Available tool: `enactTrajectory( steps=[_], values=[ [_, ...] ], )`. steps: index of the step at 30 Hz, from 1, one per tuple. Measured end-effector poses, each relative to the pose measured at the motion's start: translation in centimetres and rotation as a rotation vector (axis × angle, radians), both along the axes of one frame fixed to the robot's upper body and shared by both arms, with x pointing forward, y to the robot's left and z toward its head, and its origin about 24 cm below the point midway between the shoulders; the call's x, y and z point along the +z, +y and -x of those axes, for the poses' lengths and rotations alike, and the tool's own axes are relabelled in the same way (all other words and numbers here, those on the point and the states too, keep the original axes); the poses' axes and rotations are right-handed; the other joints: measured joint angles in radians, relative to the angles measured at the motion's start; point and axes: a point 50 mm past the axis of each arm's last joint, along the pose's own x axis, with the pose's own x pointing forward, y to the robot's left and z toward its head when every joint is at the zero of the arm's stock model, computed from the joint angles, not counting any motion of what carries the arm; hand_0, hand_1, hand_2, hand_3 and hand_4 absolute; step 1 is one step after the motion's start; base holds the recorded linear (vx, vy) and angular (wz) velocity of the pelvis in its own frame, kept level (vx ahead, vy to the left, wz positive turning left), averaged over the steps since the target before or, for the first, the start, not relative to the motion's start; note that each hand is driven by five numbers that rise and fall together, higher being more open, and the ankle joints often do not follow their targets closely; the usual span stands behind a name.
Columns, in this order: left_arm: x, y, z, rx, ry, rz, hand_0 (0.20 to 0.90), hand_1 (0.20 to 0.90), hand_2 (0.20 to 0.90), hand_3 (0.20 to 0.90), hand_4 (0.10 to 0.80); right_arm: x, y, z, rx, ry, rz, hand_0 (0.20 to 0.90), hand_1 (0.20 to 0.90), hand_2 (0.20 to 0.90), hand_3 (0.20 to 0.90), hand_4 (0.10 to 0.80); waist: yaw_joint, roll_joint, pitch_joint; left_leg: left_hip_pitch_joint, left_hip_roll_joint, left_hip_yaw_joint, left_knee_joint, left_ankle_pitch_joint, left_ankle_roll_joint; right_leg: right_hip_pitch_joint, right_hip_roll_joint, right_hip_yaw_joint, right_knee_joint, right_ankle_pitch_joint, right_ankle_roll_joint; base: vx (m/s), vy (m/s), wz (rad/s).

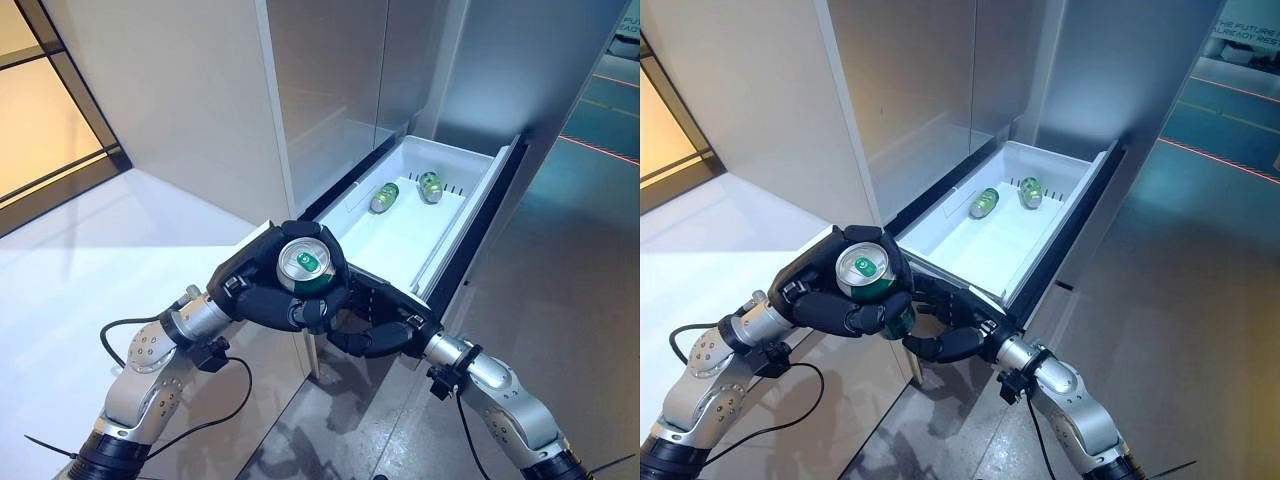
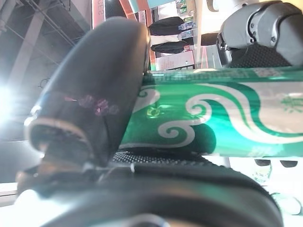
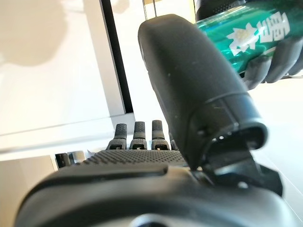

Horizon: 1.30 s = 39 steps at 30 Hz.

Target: Put drinks into fridge and close the fridge

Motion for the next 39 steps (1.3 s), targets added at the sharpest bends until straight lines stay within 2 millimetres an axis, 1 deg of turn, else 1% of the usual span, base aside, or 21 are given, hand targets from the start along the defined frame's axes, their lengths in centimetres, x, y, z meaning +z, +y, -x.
enactTrajectory(
  steps=[2, 6, 7, 11, 16, 22, 23, 24, 25, 28, 32, 39],
  values=[
    [0.0, -0.3, 0.0, -0.013, 0.006, 0.003, 0.3, 0.3, 0.3, 0.2, 0.1, 0.0, 0.4, 0.1, 0.031, 0.006, -0.011, 0.9, 0.9, 0.9, 0.9, 0.8, 0.004, 0.0, 0.0, 0.0, 0.0, 0.0, 0.0, 0.0, 0.0, 0.0, 0.0, 0.0, 0.0, 0.0, 0.0, 0.0, 0.0, 0.0],
    [-0.4, -1.5, -0.1, -0.065, 0.037, 0.0, 0.3, 0.3, 0.3, 0.2, 0.1, 0.9, 2.1, 0.3, 0.142, -0.002, -0.032, 0.9, 0.9, 0.9, 0.9, 0.8, 0.007, 0.0, 0.0, -0.001, -0.001, -0.001, 0.0, 0.0, 0.0, 0.0, 0.0, -0.001, 0.0, 0.0, 0.0, 0.0, 0.0, 0.0],
    [-0.4, -1.7, -0.1, -0.076, 0.041, -0.004, 0.3, 0.3, 0.3, 0.2, 0.1, 1.1, 2.2, 0.2, 0.151, -0.006, -0.032, 0.9, 0.9, 0.9, 0.9, 0.8, 0.008, 0.0, 0.0, -0.001, -0.001, -0.001, 0.0, 0.0, 0.0, 0.0, 0.0, -0.001, 0.0, 0.0, 0.0, 0.0, 0.0, 0.0],
    [-0.4, -1.7, -0.1, -0.083, 0.051, 0.001, 0.3, 0.3, 0.3, 0.2, 0.1, 1.4, 2.3, -0.1, 0.176, -0.02, -0.019, 0.9, 0.9, 0.9, 0.9, 0.8, 0.008, 0.0, 0.0, 0.0, -0.001, -0.001, 0.0, 0.0, 0.0, 0.0, 0.0, -0.001, 0.0, 0.0, 0.0, 0.0, 0.0, 0.0],
    [-0.5, -1.8, -0.2, -0.087, 0.072, 0.002, 0.3, 0.3, 0.3, 0.2, 0.1, 1.3, 2.4, 0.0, 0.182, -0.013, -0.014, 0.9, 0.9, 0.9, 0.9, 0.8, 0.008, 0.0, 0.0, -0.001, -0.001, -0.001, 0.0, 0.0, 0.0, 0.0, 0.0, -0.001, 0.0, 0.0, 0.0, 0.0, 0.0, 0.0],
    [-0.9, -2.1, -0.1, -0.105, 0.111, 0.021, 0.3, 0.3, 0.3, 0.2, 0.1, 1.1, 2.3, 0.1, 0.189, 0.034, -0.038, 0.9, 0.9, 0.9, 0.9, 0.8, 0.008, 0.0, 0.0, 0.0, -0.001, -0.001, 0.0, 0.0, 0.0, 0.0, 0.0, -0.001, 0.0, 0.0, 0.0, 0.0, 0.0, 0.0],
    [-0.9, -2.2, -0.1, -0.11, 0.116, 0.026, 0.3, 0.3, 0.3, 0.2, 0.1, 1.1, 2.3, 0.1, 0.192, 0.04, -0.045, 0.749, 0.749, 0.749, 0.724, 0.624, 0.008, 0.0, 0.0, 0.0, -0.001, -0.001, 0.0, 0.0, 0.0, 0.0, 0.0, -0.001, 0.0, 0.0, 0.0, 0.0, 0.0, 0.0],
    [-1.0, -2.3, -0.1, -0.113, 0.117, 0.027, 0.3, 0.3, 0.3, 0.2, 0.1, 1.1, 2.3, 0.1, 0.192, 0.047, -0.053, 0.399, 0.399, 0.399, 0.315, 0.215, 0.008, 0.0, 0.0, 0.0, -0.001, -0.001, 0.0, 0.0, 0.0, 0.0, 0.0, -0.001, 0.0, 0.0, 0.0, 0.0, 0.0, 0.0],
    [-1.0, -2.4, -0.1, -0.114, 0.118, 0.029, 0.3, 0.3, 0.3, 0.2, 0.1, 1.1, 2.4, 0.2, 0.192, 0.051, -0.059, 0.3, 0.3, 0.3, 0.2, 0.1, 0.008, 0.0, 0.0, 0.0, -0.001, -0.001, 0.0, 0.0, 0.0, 0.0, 0.0, -0.001, 0.0, 0.0, 0.0, 0.0, 0.0, 0.0],
    [-1.0, -2.4, -0.1, -0.115, 0.119, 0.033, 0.3, 0.3, 0.3, 0.2, 0.1, 1.0, 2.4, 0.2, 0.185, 0.075, -0.085, 0.3, 0.3, 0.3, 0.2, 0.1, 0.007, 0.0, -0.001, 0.0, -0.001, -0.001, 0.0, 0.0, 0.0, 0.001, 0.0, -0.001, 0.0, 0.0, 0.0, 0.0, 0.0, 0.0],
    [-1.1, -2.4, -0.1, -0.112, 0.135, 0.053, 0.3, 0.3, 0.3, 0.2, 0.1, 0.7, 2.7, 0.4, 0.2, 0.087, -0.079, 0.3, 0.3, 0.3, 0.2, 0.1, 0.006, 0.001, -0.001, 0.0, -0.001, -0.001, 0.0, 0.0, 0.0, 0.001, 0.0, -0.001, 0.0, 0.0, 0.0, 0.0, 0.0, 0.0],
    [-1.2, -2.6, -0.1, -0.101, 0.137, 0.074, 0.3, 0.3, 0.3, 0.2, 0.1, 0.8, 2.7, 0.4, 0.178, 0.082, -0.083, 0.3, 0.3, 0.3, 0.2, 0.1, 0.007, 0.001, -0.002, 0.001, -0.001, -0.001, 0.0, 0.0, 0.0, 0.002, 0.0, -0.001, 0.0, 0.0, 0.001, 0.0, 0.0, 0.0]
  ],
)
